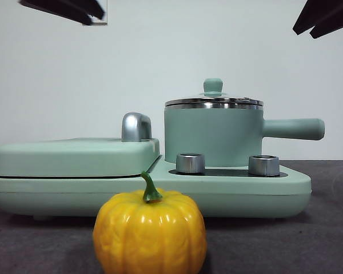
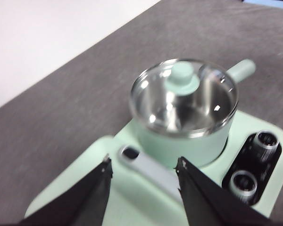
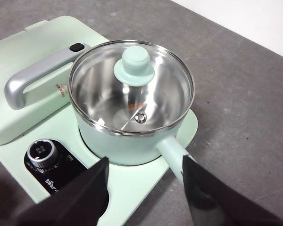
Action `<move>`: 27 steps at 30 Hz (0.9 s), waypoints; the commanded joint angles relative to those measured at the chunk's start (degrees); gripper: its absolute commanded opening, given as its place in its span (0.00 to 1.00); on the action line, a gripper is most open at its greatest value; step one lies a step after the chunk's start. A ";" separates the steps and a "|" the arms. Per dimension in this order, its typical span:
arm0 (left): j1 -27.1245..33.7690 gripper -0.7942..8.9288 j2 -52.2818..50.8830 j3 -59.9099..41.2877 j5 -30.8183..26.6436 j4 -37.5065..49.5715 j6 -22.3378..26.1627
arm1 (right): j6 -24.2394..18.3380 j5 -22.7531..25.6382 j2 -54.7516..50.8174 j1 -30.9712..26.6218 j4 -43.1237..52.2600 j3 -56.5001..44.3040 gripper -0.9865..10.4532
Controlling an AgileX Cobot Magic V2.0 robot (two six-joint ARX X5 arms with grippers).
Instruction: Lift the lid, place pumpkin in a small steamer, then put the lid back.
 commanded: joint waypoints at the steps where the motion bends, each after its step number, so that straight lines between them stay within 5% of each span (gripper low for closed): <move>1: -2.03 0.31 2.60 1.31 0.26 4.26 0.37 | -0.20 -0.02 0.22 0.22 0.59 1.11 0.30; 14: -8.70 0.31 17.46 1.33 0.02 28.41 -12.24 | 0.48 -0.02 0.22 0.24 0.61 1.11 0.30; 27: -11.85 0.31 27.85 2.51 0.02 36.83 -13.25 | 0.48 0.00 0.24 0.22 2.49 1.11 0.30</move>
